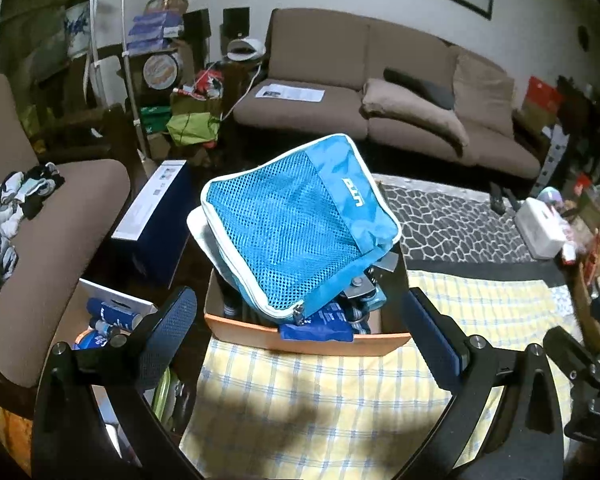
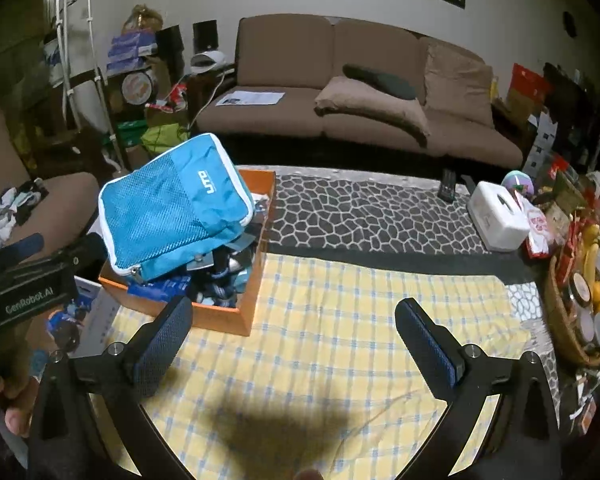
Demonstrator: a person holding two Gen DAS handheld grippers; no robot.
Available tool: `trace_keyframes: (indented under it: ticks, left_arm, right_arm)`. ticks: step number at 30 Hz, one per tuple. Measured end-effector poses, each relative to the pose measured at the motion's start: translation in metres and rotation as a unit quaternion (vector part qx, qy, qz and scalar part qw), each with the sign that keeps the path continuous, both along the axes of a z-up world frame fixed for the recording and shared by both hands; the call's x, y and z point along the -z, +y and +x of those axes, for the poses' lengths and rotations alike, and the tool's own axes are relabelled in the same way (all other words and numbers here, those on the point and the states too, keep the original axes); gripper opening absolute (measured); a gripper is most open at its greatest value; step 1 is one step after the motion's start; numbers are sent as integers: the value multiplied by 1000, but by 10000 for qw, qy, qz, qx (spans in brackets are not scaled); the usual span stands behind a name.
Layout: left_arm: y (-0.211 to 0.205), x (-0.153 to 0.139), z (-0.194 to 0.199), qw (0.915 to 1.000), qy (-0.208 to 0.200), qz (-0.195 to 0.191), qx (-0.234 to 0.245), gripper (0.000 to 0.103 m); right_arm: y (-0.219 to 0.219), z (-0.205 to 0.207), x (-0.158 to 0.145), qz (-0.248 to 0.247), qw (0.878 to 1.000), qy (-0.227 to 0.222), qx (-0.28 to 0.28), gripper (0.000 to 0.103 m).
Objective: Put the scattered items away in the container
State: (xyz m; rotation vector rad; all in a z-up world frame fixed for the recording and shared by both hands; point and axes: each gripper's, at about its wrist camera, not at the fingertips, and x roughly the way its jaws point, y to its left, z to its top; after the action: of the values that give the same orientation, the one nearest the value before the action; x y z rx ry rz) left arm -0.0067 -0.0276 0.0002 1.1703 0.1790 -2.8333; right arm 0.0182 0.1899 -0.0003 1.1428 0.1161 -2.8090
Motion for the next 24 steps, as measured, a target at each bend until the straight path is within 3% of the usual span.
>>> trace_keyframes:
  ticks: [24]
  left_arm:
    - [4, 1, 1, 10000, 11, -28, 50, 102]
  right_arm:
    - [-9, -1, 1, -23, 10000, 48, -31, 102]
